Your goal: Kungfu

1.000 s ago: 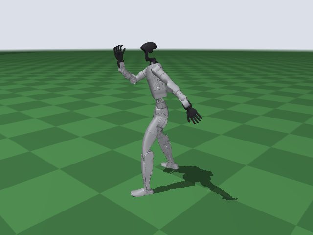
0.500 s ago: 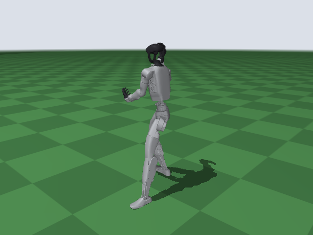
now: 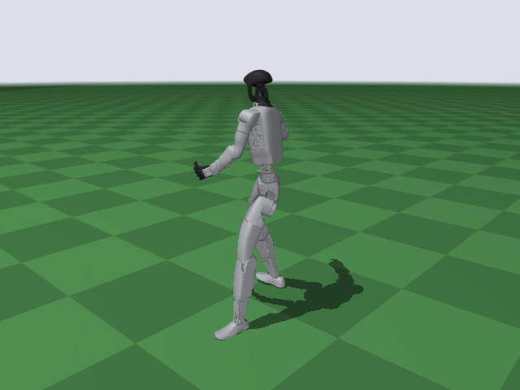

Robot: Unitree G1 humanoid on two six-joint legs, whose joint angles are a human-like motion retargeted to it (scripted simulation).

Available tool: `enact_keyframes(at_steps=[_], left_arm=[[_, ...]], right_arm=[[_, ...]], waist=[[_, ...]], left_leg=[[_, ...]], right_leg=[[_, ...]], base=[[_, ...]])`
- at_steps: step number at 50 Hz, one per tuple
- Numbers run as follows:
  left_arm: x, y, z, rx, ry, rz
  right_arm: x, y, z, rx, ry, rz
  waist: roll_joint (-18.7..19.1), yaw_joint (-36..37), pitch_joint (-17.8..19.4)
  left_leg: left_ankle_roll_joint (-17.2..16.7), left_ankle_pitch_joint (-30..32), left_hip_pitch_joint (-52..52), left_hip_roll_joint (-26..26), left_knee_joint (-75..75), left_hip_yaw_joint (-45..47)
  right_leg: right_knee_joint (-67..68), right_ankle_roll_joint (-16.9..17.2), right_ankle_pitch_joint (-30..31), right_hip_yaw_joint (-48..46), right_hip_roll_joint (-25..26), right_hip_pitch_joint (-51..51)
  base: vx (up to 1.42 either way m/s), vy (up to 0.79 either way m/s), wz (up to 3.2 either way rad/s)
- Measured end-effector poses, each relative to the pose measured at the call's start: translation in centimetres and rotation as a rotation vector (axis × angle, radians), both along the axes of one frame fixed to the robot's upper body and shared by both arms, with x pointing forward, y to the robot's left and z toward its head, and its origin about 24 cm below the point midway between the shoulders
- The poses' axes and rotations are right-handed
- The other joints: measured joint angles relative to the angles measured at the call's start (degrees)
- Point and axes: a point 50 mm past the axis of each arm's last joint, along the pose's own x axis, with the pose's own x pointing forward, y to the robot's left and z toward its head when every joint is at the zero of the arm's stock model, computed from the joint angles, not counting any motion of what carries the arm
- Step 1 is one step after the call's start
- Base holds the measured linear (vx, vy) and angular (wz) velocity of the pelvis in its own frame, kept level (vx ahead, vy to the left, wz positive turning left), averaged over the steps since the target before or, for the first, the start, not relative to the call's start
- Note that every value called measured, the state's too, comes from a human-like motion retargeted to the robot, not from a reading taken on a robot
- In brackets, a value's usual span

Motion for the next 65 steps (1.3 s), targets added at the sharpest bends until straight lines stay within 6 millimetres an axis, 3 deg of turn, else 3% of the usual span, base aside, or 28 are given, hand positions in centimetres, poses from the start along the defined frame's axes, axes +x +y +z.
enact_keyframes(at_steps=[3, 6, 9, 12, 14, 16, 18, 20, 22, 23, 25, 27, 28, 30, 32, 34, 35, 37, 38, 40, 43, 45, 47, 53, 55, 58, 60, 65], left_arm=[[-2.5, 3.1, -3.5, 0.220, 0.129, 0.060], [-5.9, 6.4, -6.9, 0.463, 0.267, 0.125], [-9.6, 9.5, -9.3, 0.735, 0.372, 0.165], [-13.1, 12.1, -11.0, 0.982, 0.491, 0.111], [-15.5, 13.0, -12.0, 1.108, 0.584, 0.022], [-17.9, 13.1, -13.1, 1.202, 0.676, -0.085], [-20.5, 13.0, -14.1, 1.279, 0.760, -0.199], [-23.6, 13.4, -14.7, 1.347, 0.851, -0.317], [-27.4, 14.7, -14.9, 1.409, 0.974, -0.425], [-29.3, 15.5, -14.8, 1.435, 1.041, -0.481], [-33.2, 16.7, -14.3, 1.460, 1.184, -0.603], [-37.1, 17.2, -13.6, 1.425, 1.358, -0.731], [-39.3, 17.2, -13.0, 1.381, 1.455, -0.800], [-44.3, 16.7, -11.5, 1.244, 1.651, -0.956], [-49.6, 15.7, -9.2, 1.059, 1.818, -1.080], [-54.4, 14.2, -6.7, 0.891, 1.949, -1.136], [-56.4, 13.2, -5.5, 0.816, 2.005, -1.139], [-58.5, 10.4, -4.6, 0.672, 2.048, -1.102], [-58.9, 8.9, -4.6, 0.607, 2.046, -1.087], [-58.0, 7.3, -5.7, 0.533, 2.003, -1.080], [-54.3, 8.7, -8.0, 0.583, 1.892, -1.210], [-51.5, 9.5, -9.5, 0.667, 1.793, -1.297], [-48.9, 10.2, -11.0, 0.774, 1.691, -1.277], [-43.5, 11.6, -13.4, 0.962, 1.492, -1.100], [-42.8, 11.9, -13.6, 0.992, 1.466, -1.090], [-42.9, 11.8, -13.7, 1.013, 1.464, -1.100], [-43.1, 11.7, -13.7, 1.021, 1.460, -1.110], [-44.0, 11.6, -13.4, 1.003, 1.483, -1.130]], right_arm=[[2.0, -2.7, -3.6, 0.101, 0.202, -0.029], [4.0, -5.1, -8.8, 0.219, 0.435, -0.044], [5.8, -6.6, -15.9, 0.366, 0.685, -0.068], [6.8, -6.4, -24.2, 0.525, 0.948, -0.101], [6.4, -5.2, -29.9, 0.674, 1.110, -0.105], [5.7, -2.7, -35.1, 0.863, 1.236, -0.039], [5.7, 1.4, -39.3, 1.072, 1.316, 0.108], [7.3, 7.1, -41.7, 1.236, 1.354, 0.313], [11.1, 11.9, -40.5, 1.284, 1.320, 0.536], [13.4, 13.6, -38.5, 1.267, 1.259, 0.652], [18.4, 15.4, -31.9, 1.175, 1.065, 0.893], [22.0, 15.9, -22.2, 0.989, 0.821, 1.159], [22.8, 16.2, -17.0, 0.867, 0.701, 1.298], [22.0, 17.1, -8.1, 0.608, 0.495, 1.531], [19.9, 17.9, -2.0, 0.374, 0.353, 1.696], [17.8, 18.2, 1.2, 0.192, 0.275, 1.781], [17.0, 18.5, 2.1, 0.120, 0.255, 1.802], [15.9, 19.5, 3.1, 0.042, 0.244, 1.814], [15.4, 19.8, 3.5, 0.027, 0.230, 1.812], [14.3, 19.8, 4.3, 0.031, 0.154, 1.803], [13.6, 17.9, 4.0, 0.145, 0.027, 1.758], [13.5, 17.1, 3.3, 0.221, -0.012, 1.730], [13.6, 16.9, 2.7, 0.265, -0.008, 1.723], [14.4, 17.2, 1.4, 0.281, 0.081, 1.712], [14.7, 17.3, 1.0, 0.289, 0.108, 1.709], [15.0, 17.6, 0.3, 0.303, 0.147, 1.696], [15.1, 17.6, 0.0, 0.305, 0.167, 1.669], [15.1, 17.6, -0.4, 0.294, 0.194, 1.590]], waist=[[0.3, 4.1, -1.3], [-0.1, 7.9, -2.4], [-0.4, 11.0, -3.1], [-0.3, 14.5, -4.0], [-0.1, 17.6, -5.2], [-0.6, 21.9, -7.2], [-1.7, 28.0, -9.8], [-4.3, 34.7, -12.6], [-8.1, 41.5, -14.2], [-10.0, 45.0, -14.4], [-13.1, 52.3, -13.9], [-14.5, 57.7, -12.1], [-14.6, 59.6, -11.0], [-15.1, 62.3, -9.8], [-16.3, 62.9, -9.8], [-17.6, 61.6, -11.3], [-18.2, 60.3, -12.3], [-19.2, 55.8, -13.2], [-19.5, 53.2, -12.7], [-18.5, 49.9, -12.6], [-14.4, 43.8, -12.4], [-11.7, 39.4, -12.0], [-9.6, 36.7, -11.6], [-6.5, 31.1, -11.2], [-5.8, 29.0, -11.1], [-6.1, 24.7, -10.5], [-6.5, 22.2, -9.8], [-7.2, 18.7, -8.4]], left_leg=[[-0.2, -1.6, -1.4, -0.9, 2.2, -1.5], [-0.2, -3.0, -3.1, -2.6, 4.8, -3.8], [-0.1, -4.5, -6.4, -4.7, 8.4, -7.8], [0.6, -6.1, -10.6, -7.0, 12.7, -12.1], [1.7, -7.4, -13.3, -9.4, 15.5, -14.6], [2.7, -8.4, -14.9, -12.5, 17.2, -16.1], [3.3, -8.5, -16.5, -14.8, 18.3, -17.1], [3.7, -9.0, -18.1, -15.8, 19.5, -16.0], [5.1, -11.0, -19.9, -15.6, 20.9, -14.3], [6.1, -12.9, -20.9, -15.3, 21.7, -13.5], [8.9, -16.2, -23.7, -14.1, 23.9, -11.6], [11.0, -18.1, -26.5, -12.9, 25.9, -10.3], [11.1, -18.7, -27.7, -12.2, 26.7, -10.1], [10.4, -19.4, -29.9, -11.9, 28.1, -11.0], [8.6, -19.5, -31.2, -13.1, 28.5, -12.6], [6.5, -20.2, -30.7, -15.5, 27.8, -13.4], [5.2, -21.1, -30.1, -17.2, 27.4, -14.2], [4.8, -23.7, -27.5, -22.2, 26.7, -14.6], [5.4, -24.8, -25.1, -25.3, 25.9, -13.9], [4.9, -24.1, -23.2, -25.9, 23.2, -15.9], [-0.6, -23.1, -21.0, -24.6, 20.2, -25.5], [-3.1, -22.7, -17.5, -25.4, 17.1, -29.4], [-4.4, -22.7, -13.7, -25.6, 13.8, -30.9], [-2.4, -22.6, -1.1, -29.0, 5.3, -33.0], [-1.3, -22.9, 3.0, -30.5, 3.0, -33.6], [4.0, -21.7, 9.6, -34.9, -0.3, -34.0], [7.2, -21.6, 13.9, -37.7, -2.1, -34.9], [10.7, -24.5, 22.3, -40.5, -3.3, -36.9]], right_leg=[[-3.6, 1.2, 2.2, -0.7, 0.1, 2.7], [-6.8, 2.7, 4.2, -1.1, -0.3, 5.8], [-9.5, 4.6, 5.9, -2.2, -0.2, 9.2], [-11.0, 6.5, 6.5, -3.8, 0.4, 12.8], [-12.2, 8.0, 6.7, -4.9, 1.2, 15.3], [-13.2, 9.6, 7.5, -6.0, 1.6, 17.8], [-14.6, 10.1, 9.4, -7.6, 2.1, 19.5], [-16.0, 10.2, 11.3, -9.7, 2.4, 20.6], [-17.4, 10.2, 12.7, -10.7, 2.7, 20.7], [-18.1, 10.2, 13.3, -11.0, 2.9, 20.4], [-19.2, 10.2, 14.7, -11.9, 3.2, 19.5], [-20.4, 10.2, 15.9, -12.3, 4.0, 18.3], [-20.9, 10.2, 16.5, -12.5, 4.8, 17.9], [-22.1, 10.2, 18.5, -13.1, 5.8, 17.5], [-23.3, 10.2, 22.6, -12.3, 6.8, 17.5], [-24.4, 10.2, 29.4, -10.2, 7.5, 18.5], [-24.7, 10.2, 33.5, -8.8, 7.6, 19.3], [-24.7, 10.2, 43.2, -5.2, 5.2, 21.2], [-24.0, 10.2, 48.0, -2.5, 3.1, 22.5], [-18.6, 10.2, 50.9, 5.5, 5.4, 19.7], [-11.6, 10.2, 42.2, 15.9, 20.6, 15.4], [-4.4, 10.2, 35.0, 17.1, 25.3, 11.9], [1.3, 10.2, 29.9, 16.1, 26.1, 8.4], [11.3, 10.2, 18.2, 18.6, 24.3, -3.0], [12.3, 10.2, 15.2, 18.6, 22.7, -6.9], [11.4, 10.2, 12.3, 19.8, 16.8, -10.6], [9.7, 7.8, 11.1, 20.5, 13.1, -12.5], [-2.0, -1.8, 10.2, 25.0, 10.4, -15.5]], base=[[0.31, 0.40, 0.50], [0.30, 0.40, 0.74], [0.34, 0.47, 1.16], [0.33, 0.44, 1.50], [0.35, 0.46, 1.77], [0.30, 0.40, 1.82], [0.23, 0.39, 1.47], [0.13, 0.15, 1.10], [0.05, -0.14, 0.83], [0.01, -0.22, 0.63], [-0.09, -0.27, 0.47], [-0.13, -0.19, 0.30], [-0.02, -0.06, 0.15], [0.16, 0.05, 0.04], [0.62, 0.28, 0.16], [0.90, 0.40, 0.70], [0.86, 0.37, 1.14], [0.86, 0.48, 1.54], [0.76, 0.39, 1.65], [0.53, -0.05, 1.25], [0.65, -0.62, 1.85], [0.69, -0.43, 2.34], [0.68, 0.02, 1.55], [0.67, 0.25, 1.20], [0.61, 0.10, 1.15], [0.64, 0.09, 1.25], [0.51, -0.03, 1.09], [0.54, -0.33, 0.64]])
